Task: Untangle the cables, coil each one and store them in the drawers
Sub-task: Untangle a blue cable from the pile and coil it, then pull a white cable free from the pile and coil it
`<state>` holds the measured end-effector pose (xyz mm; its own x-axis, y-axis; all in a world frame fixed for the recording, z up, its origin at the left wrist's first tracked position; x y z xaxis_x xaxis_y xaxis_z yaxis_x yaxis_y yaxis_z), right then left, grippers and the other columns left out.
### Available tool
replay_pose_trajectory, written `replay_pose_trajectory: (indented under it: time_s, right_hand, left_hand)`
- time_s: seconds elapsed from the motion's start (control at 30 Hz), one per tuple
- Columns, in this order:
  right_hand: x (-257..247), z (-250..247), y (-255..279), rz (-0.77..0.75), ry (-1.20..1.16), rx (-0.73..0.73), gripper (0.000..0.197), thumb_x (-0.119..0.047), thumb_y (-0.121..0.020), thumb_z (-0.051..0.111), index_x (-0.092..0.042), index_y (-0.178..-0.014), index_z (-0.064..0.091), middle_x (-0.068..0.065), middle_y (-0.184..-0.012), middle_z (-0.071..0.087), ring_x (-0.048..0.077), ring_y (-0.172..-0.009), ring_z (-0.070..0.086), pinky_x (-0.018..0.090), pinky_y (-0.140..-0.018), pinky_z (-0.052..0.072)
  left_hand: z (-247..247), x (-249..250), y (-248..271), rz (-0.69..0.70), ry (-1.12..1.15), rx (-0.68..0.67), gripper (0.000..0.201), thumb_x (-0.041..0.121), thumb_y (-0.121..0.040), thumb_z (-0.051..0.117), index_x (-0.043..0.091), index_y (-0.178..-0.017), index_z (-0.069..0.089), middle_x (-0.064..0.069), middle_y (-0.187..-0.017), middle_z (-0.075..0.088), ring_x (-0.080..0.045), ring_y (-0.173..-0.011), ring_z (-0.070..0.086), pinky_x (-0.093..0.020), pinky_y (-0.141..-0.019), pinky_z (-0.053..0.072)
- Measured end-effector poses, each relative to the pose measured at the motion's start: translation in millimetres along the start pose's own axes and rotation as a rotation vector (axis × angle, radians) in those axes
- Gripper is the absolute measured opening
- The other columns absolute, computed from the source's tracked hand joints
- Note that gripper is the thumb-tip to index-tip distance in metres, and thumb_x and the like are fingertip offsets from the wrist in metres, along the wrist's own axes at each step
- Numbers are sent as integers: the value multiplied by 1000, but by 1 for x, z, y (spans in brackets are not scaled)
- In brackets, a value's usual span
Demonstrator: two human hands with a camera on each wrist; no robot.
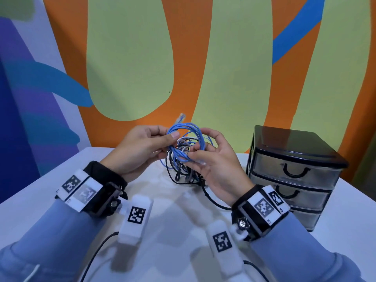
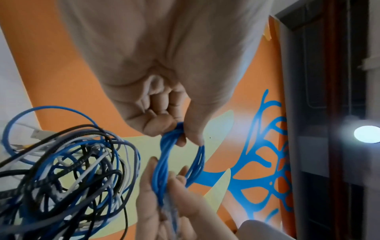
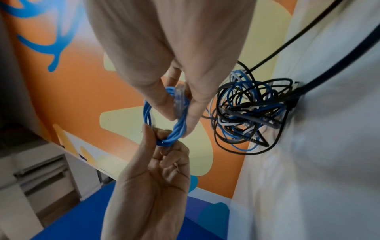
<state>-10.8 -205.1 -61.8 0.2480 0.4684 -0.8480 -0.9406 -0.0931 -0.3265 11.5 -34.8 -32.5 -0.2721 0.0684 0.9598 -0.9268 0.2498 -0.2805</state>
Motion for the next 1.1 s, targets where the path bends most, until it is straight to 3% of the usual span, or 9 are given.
replay_pose_trajectory:
  time_s: [0.13, 0.3, 0.47, 0.57, 0.67, 0.8, 0.87, 0.97, 1.1]
  right_hand:
    - [-3, -1, 0, -57, 99, -3, 49, 13, -91, 68, -13, -131, 58, 11, -96, 64, 21, -87, 70, 44, -90, 62]
    - [-18, -19, -4, -339, 724, 159, 24, -21, -89, 82, -31, -107, 69, -5, -102, 64, 7, -95, 63, 36, -89, 57]
    - [4, -36, -14, -171, 1058, 140, 54, -35, -88, 79, -43, -135, 53, -6, -130, 47, 15, -133, 39, 36, -110, 38]
    - [15, -43, -14, -43, 1155, 69, 78, -37, -86, 81, -43, -151, 40, -4, -135, 40, 17, -139, 28, 28, -105, 28]
    - [21, -51, -16, -18, 1193, 64, 71, -42, -82, 85, -42, -143, 48, -6, -124, 45, 21, -135, 37, 27, -98, 31]
    - [22, -52, -18, -1, 1141, 90, 47, -38, -76, 90, -43, -112, 60, -7, -115, 46, 20, -122, 46, 29, -89, 39]
    - [23, -47, -17, -33, 1111, 65, 41, -32, -74, 92, -39, -100, 61, -5, -113, 47, 18, -115, 49, 21, -84, 39]
    - [19, -39, -14, -120, 1093, 88, 34, -25, -69, 93, -35, -84, 64, -4, -104, 49, 11, -98, 52, 13, -72, 35]
    - [14, -31, -10, -178, 948, 14, 33, -13, -70, 87, -32, -90, 68, -5, -87, 56, 12, -74, 51, 28, -70, 39]
  left_hand:
    - [-8, 1, -4, 94, -164, 122, 15, 16, -93, 77, 2, -93, 71, -8, -79, 71, -17, -71, 57, -21, -61, 47]
    - [-59, 5, -10, 117, -367, 353, 19, 20, -91, 83, 5, -83, 75, -11, -71, 70, -15, -59, 57, -27, -59, 46]
    - [-124, -26, -16, -276, -860, 347, 41, 29, -86, 86, -4, -68, 72, -8, -56, 60, -22, -56, 50, -33, -64, 43]
    - [-135, -50, -19, -467, -1091, 289, 42, 29, -85, 87, 2, -61, 66, -6, -54, 58, -25, -55, 51, -30, -59, 41]
    - [-140, -56, -22, -520, -1218, 277, 32, 32, -80, 89, 3, -77, 76, -9, -75, 74, -27, -72, 68, -32, -65, 56]
    - [-115, -36, -23, -243, -1295, 225, 33, 39, -89, 83, 21, -116, 76, -4, -115, 72, -26, -105, 67, -36, -91, 54]
    - [-83, -25, -23, -31, -1149, 129, 28, 43, -91, 80, 30, -115, 77, 4, -105, 73, -19, -97, 67, -33, -84, 50]
    - [-42, -26, -22, 94, -893, -6, 26, 36, -87, 86, 32, -111, 77, 5, -92, 75, -17, -84, 70, -34, -80, 53]
    - [-37, -35, -25, 98, -881, 54, 19, 19, -83, 89, 24, -93, 74, 2, -79, 75, -16, -73, 69, -31, -71, 53]
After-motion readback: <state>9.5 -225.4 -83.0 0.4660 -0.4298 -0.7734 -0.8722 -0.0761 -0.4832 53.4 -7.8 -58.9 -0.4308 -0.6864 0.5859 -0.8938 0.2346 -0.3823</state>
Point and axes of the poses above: each hand's wrist, its own y-axis away from the middle knuckle, its own z-axis out of the palm, x = y × z, the point moved 4 cm from there along -y, towards the middle knuckle
